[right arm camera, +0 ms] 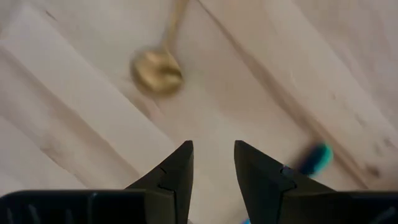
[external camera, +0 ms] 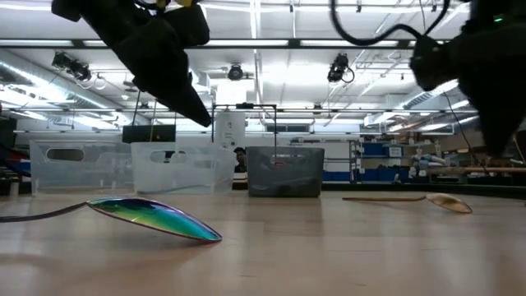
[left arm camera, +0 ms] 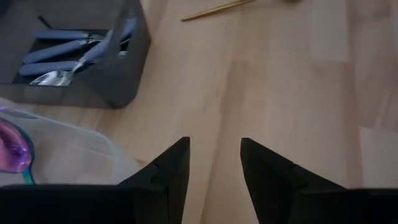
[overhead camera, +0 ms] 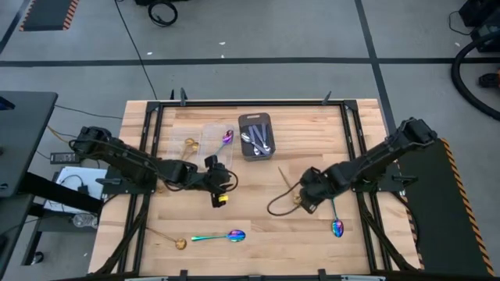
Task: Sort silverware by color (type)
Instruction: Put the blue spoon into the right transparent bin
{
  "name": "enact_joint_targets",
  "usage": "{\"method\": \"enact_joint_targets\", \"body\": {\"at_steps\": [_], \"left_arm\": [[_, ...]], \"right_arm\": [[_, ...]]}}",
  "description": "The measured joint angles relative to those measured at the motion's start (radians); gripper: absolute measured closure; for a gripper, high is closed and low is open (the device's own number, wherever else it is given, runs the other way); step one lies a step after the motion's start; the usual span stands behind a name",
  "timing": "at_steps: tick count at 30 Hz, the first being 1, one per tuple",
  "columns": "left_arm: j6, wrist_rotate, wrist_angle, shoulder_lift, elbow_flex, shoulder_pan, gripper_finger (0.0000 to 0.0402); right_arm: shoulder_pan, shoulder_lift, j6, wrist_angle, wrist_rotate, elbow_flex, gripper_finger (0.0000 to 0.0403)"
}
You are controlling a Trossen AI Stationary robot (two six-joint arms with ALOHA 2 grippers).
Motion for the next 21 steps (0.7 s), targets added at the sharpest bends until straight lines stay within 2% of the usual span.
{"method": "enact_joint_targets", "body": {"at_steps": [6, 12, 21], "left_arm": [[0.016, 0.000, 0.013, 0.000, 0.000, 0.027, 0.0251], [0.079, -0.002, 0.054, 0.000, 0.000, 0.034, 0.0251], [0.078, 0.000, 0.051, 0.000, 0.000, 0.034, 0.0251]], "right_arm": [[0.110, 0.001, 0.134, -0.056, 0.002, 0.000, 0.0273], [0.209, 0.002, 0.267, -0.050, 0.047, -0.017, 0.0270], [0.314, 0.002, 0.477, -0.008, -0.130, -0.138, 0.0270]]}}
